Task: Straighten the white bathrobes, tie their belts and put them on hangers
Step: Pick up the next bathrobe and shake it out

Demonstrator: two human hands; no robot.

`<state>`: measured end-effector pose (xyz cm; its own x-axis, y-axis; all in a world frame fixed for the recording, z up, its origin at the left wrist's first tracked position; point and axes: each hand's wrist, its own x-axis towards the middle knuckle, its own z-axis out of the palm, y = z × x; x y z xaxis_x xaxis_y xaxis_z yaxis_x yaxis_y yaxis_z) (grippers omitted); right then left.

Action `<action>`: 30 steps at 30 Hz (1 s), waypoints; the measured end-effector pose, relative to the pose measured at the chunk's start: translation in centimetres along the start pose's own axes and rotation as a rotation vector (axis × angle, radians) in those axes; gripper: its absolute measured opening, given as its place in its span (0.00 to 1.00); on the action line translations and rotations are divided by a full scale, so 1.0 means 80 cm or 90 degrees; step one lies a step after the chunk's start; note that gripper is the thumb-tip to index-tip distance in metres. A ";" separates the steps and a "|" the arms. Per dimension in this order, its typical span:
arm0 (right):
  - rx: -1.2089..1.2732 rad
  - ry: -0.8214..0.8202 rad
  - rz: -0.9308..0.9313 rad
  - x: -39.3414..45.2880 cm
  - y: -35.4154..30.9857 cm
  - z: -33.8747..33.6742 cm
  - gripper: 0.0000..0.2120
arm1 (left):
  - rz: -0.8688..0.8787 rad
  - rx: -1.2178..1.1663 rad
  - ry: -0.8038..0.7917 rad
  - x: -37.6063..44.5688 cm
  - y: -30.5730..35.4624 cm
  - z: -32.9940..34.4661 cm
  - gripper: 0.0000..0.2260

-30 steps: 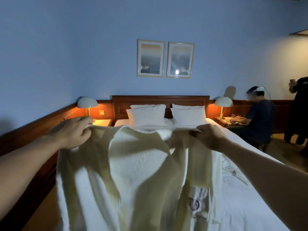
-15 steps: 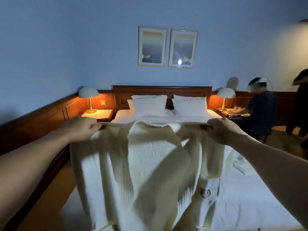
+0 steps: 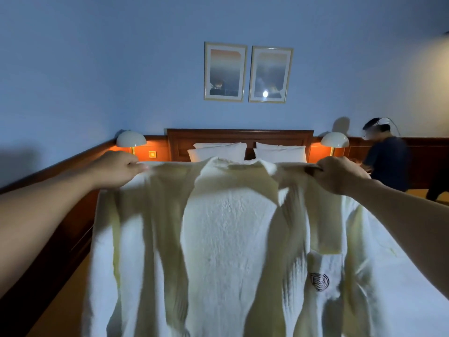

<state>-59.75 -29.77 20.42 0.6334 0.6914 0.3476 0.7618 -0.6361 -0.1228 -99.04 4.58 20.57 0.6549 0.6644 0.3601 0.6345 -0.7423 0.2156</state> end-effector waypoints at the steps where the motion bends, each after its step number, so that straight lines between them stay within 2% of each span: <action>1: -0.003 -0.014 -0.004 0.008 0.002 0.006 0.22 | -0.016 0.011 -0.034 0.009 -0.005 0.009 0.24; 3: -0.015 -0.055 -0.010 0.035 0.008 0.028 0.22 | -0.039 0.033 -0.067 0.030 -0.014 0.029 0.26; 6: -0.040 -0.112 0.009 0.098 0.012 0.054 0.24 | -0.045 0.001 -0.056 0.087 -0.022 0.046 0.26; 8: -0.060 -0.112 0.015 0.126 0.008 0.048 0.25 | -0.037 0.010 -0.039 0.112 -0.013 0.036 0.26; 11: -0.111 -0.088 0.019 0.233 -0.005 0.053 0.26 | -0.035 0.039 -0.024 0.208 -0.017 0.039 0.28; 13: -0.149 -0.065 0.015 0.313 -0.020 0.074 0.28 | -0.012 0.092 -0.025 0.278 -0.023 0.058 0.34; 15: -0.188 -0.043 0.020 0.391 -0.032 0.112 0.26 | -0.004 0.161 -0.028 0.350 -0.038 0.093 0.38; 18: -0.192 -0.025 0.039 0.488 -0.042 0.199 0.19 | -0.033 0.158 -0.033 0.458 -0.091 0.184 0.34; 21: -0.176 -0.014 0.055 0.580 -0.062 0.332 0.15 | -0.090 0.130 -0.035 0.553 -0.150 0.315 0.27; 24: -0.123 -0.054 0.113 0.613 -0.089 0.480 0.18 | -0.188 0.081 -0.032 0.588 -0.186 0.460 0.26; 25: -0.120 -0.073 0.126 0.615 -0.096 0.527 0.21 | -0.224 0.091 -0.060 0.587 -0.196 0.506 0.27; 27: -0.117 -0.172 0.124 0.593 -0.112 0.631 0.24 | -0.257 0.113 -0.178 0.556 -0.216 0.600 0.28; 30: -0.070 -0.327 0.105 0.517 -0.138 0.746 0.22 | -0.260 0.056 -0.336 0.473 -0.245 0.708 0.22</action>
<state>-33.85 26.28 -19.37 0.7495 0.6400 -0.1695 0.6452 -0.7634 -0.0300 -63.49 49.21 -21.46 0.4534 0.8607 -0.2315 0.8905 -0.4268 0.1574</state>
